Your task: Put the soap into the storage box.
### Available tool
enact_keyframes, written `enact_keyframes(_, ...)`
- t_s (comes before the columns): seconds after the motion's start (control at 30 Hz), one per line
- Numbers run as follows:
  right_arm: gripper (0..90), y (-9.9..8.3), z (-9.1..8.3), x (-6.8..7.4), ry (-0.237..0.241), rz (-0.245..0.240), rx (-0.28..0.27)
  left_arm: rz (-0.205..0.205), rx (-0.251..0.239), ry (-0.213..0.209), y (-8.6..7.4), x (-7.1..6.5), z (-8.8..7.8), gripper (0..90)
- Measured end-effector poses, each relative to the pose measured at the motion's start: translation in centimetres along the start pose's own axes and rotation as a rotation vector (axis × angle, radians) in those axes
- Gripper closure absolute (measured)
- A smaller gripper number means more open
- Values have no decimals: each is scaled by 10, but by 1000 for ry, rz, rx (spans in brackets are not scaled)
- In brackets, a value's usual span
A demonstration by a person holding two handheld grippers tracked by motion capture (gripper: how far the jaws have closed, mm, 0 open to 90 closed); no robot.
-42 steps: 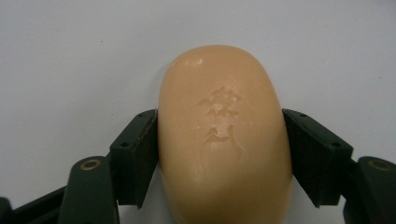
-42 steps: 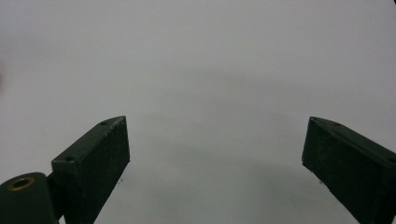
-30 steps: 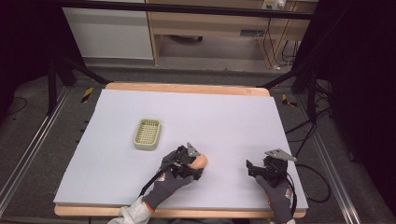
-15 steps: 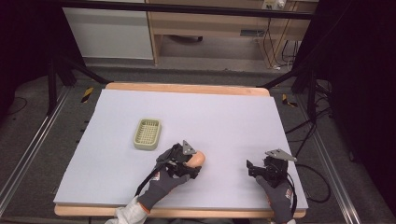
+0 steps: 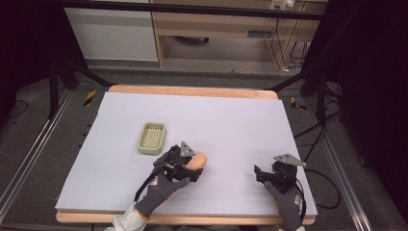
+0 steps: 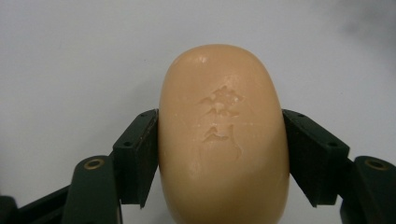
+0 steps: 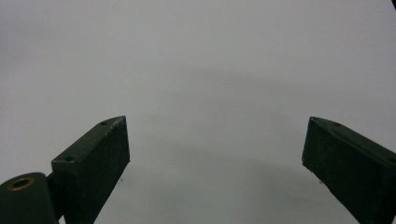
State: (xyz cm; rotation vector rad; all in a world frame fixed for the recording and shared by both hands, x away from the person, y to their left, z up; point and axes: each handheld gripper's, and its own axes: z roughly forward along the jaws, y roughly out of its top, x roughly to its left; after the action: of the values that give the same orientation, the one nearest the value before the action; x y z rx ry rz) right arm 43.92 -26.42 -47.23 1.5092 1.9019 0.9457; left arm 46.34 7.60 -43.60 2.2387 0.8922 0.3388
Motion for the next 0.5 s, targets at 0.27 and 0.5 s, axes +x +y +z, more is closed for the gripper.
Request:
enact_keyframes(0.27,78,0,0,0,0,1,-1,-15,-8,15,-1,9,-9,314)
enact_keyframes(0.5,78,0,0,0,-1,2,-1,-23,-18,29,-1,15,-15,315)
